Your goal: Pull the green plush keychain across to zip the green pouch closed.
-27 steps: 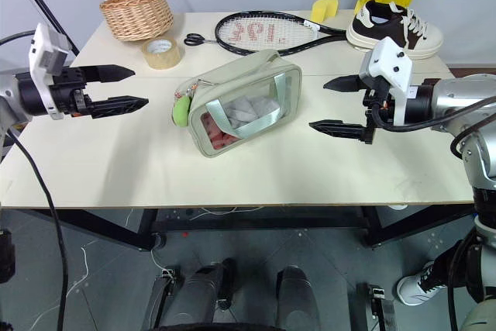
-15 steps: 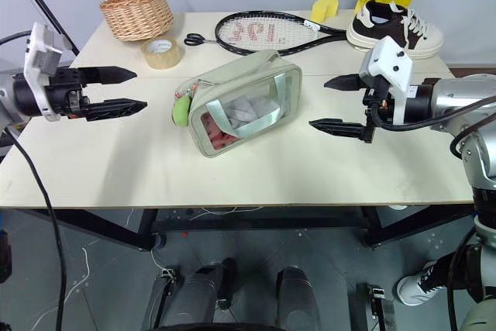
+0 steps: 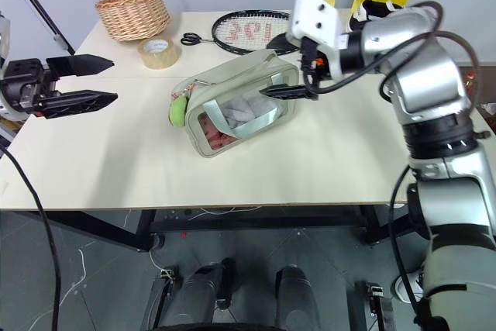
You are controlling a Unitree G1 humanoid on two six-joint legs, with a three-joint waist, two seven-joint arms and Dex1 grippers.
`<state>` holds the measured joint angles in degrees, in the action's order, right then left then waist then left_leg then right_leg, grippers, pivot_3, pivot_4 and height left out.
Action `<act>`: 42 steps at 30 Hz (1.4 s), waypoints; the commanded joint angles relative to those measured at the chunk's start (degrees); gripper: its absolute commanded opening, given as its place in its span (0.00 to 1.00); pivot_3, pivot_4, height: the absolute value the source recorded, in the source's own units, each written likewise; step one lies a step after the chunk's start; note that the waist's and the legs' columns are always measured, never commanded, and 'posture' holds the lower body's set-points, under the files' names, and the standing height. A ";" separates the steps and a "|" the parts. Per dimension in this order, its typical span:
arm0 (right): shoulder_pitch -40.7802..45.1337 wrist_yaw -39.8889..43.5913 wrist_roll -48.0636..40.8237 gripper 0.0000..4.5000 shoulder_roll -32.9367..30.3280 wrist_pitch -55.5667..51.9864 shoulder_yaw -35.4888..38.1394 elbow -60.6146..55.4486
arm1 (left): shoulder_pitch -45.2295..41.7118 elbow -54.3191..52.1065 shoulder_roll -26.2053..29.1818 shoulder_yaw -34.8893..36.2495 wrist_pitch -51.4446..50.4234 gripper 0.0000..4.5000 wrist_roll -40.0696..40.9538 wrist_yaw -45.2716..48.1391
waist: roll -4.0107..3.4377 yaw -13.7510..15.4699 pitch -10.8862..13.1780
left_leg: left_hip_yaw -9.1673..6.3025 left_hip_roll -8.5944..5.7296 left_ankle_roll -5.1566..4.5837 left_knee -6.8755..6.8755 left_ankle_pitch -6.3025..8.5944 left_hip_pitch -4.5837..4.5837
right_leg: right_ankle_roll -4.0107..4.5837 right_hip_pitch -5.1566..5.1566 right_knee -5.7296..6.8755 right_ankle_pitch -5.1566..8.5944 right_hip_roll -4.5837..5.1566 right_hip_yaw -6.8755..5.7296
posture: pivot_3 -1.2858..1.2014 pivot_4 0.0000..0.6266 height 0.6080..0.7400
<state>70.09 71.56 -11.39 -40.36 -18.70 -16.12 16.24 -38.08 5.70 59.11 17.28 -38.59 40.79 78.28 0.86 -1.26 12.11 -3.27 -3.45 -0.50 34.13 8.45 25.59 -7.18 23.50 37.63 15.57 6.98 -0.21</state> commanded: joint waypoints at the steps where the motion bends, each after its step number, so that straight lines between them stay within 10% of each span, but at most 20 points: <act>1: 7.89 2.34 5.31 1.00 5.22 8.53 -3.02 9.84 | 1.00 -2.90 1.58 2.88 0.20 0.99 1.75 0.62 | 0.00 -0.13 0.00 | -0.01 0.03 0.02 -0.01 -0.01 0.01 | 0.02 0.02 0.00 -0.03 -0.05 0.00 | 0.52 0.24 0.88; 7: 14.16 4.51 15.19 0.87 12.53 19.98 -9.55 27.02 | 3.77 -4.93 2.05 4.23 0.59 1.00 2.25 0.30 | 0.00 -0.47 0.00 | -0.07 0.13 0.16 -0.07 -0.08 -0.03 | 0.05 0.01 0.01 -0.07 -0.21 -0.02 | 0.52 0.24 0.88; 15: 17.98 2.70 20.20 0.01 15.60 21.99 -8.14 36.77 | 7.52 -7.43 2.00 5.98 1.15 1.00 2.39 -1.14 | 0.00 -1.33 0.00 | -0.12 0.14 0.38 -0.26 -0.21 -0.03 | 0.12 0.14 0.10 -0.11 -0.24 -0.01 | 0.52 0.24 0.88; 26: 11.68 14.16 17.73 0.01 9.87 -17.57 -8.28 4.32 | 6.40 -5.99 0.06 3.10 3.40 1.00 1.22 -2.37 | 0.01 -1.23 -0.01 | -0.13 0.19 0.49 -0.21 -0.28 0.48 | 0.12 0.85 0.57 -0.12 -0.28 0.01 | 0.52 0.24 0.88; 42: 7.41 11.81 15.65 0.01 2.74 -40.27 -12.79 -19.12 | 3.66 -3.13 -0.03 -0.36 5.21 1.00 -0.54 -0.70 | 0.02 -1.01 -0.01 | -0.13 0.20 0.52 -0.05 -0.32 0.66 | 0.20 0.93 0.54 -0.17 -0.26 0.00 | 0.52 0.24 0.88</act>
<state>75.19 83.57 5.21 -36.75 -57.67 -29.16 -0.22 -32.69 2.68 58.46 16.38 -34.42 40.45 77.31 0.88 -2.28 12.10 -3.41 -3.25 0.03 34.09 8.14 26.27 -6.99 24.45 38.17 15.40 6.73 -0.21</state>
